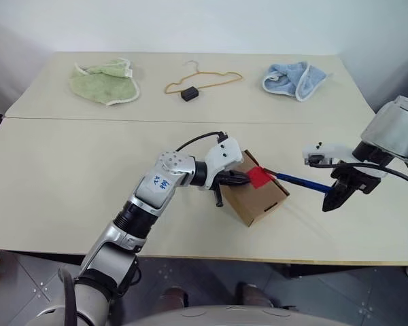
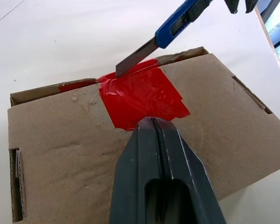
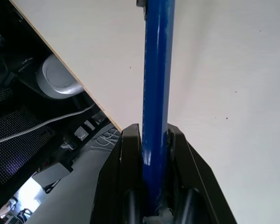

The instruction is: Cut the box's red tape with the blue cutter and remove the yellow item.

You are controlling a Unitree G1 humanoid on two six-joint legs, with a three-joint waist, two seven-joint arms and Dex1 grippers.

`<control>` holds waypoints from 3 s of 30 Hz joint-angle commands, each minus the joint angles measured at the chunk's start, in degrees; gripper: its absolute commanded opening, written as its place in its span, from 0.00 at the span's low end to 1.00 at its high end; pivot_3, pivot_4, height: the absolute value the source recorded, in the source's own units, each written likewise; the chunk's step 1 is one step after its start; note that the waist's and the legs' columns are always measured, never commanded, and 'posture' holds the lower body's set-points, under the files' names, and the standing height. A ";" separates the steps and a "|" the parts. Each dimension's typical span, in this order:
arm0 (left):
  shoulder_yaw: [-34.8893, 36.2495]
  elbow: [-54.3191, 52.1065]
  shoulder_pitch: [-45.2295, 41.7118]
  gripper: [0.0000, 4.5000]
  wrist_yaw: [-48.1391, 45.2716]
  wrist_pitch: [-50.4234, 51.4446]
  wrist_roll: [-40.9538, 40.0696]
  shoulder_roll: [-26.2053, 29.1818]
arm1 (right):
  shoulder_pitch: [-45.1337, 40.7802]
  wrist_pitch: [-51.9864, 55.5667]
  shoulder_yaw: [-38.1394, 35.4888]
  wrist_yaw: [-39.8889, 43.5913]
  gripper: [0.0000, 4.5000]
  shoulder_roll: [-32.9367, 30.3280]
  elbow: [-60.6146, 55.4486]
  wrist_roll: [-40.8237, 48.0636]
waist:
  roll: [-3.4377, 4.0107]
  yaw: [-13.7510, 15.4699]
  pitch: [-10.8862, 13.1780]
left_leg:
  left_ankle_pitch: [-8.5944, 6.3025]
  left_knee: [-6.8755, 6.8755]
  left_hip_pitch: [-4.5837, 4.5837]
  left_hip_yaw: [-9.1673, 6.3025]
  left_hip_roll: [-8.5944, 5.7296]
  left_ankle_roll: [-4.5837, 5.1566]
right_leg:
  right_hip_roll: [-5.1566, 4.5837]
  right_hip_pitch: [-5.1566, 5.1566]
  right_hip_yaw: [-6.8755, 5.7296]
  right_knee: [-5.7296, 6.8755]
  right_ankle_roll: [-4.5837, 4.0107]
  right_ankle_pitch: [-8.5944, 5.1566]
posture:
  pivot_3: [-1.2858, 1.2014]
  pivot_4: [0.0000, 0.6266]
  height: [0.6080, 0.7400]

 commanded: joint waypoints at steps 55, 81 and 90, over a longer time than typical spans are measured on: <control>20.93 -9.06 14.65 0.00 -9.68 2.54 -17.12 21.62 | 71.46 -30.36 -89.96 -36.67 0.12 8.42 13.85 -2.21 | 0.04 -0.71 0.01 | 0.01 0.33 0.04 0.13 0.03 0.01 | -0.02 0.13 0.12 0.15 0.07 0.07 | 0.52 0.24 1.00; 13.36 -14.93 20.99 0.00 14.09 12.05 -15.81 5.67 | 68.98 -41.79 -87.26 -43.73 0.12 28.64 -5.49 -8.87 | -0.02 -1.03 0.03 | 0.00 0.27 0.70 0.15 0.02 0.05 | -0.01 0.80 0.26 0.03 0.06 0.18 | 0.52 0.24 1.00; 11.80 -15.08 19.82 0.00 15.00 14.72 -14.54 6.28 | 72.52 -25.65 -78.09 -43.46 0.02 33.15 -25.78 -3.80 | -0.01 -1.28 0.02 | 0.00 0.08 0.73 0.14 0.02 0.04 | -0.01 0.79 0.25 -0.09 0.06 0.18 | 0.52 0.24 1.00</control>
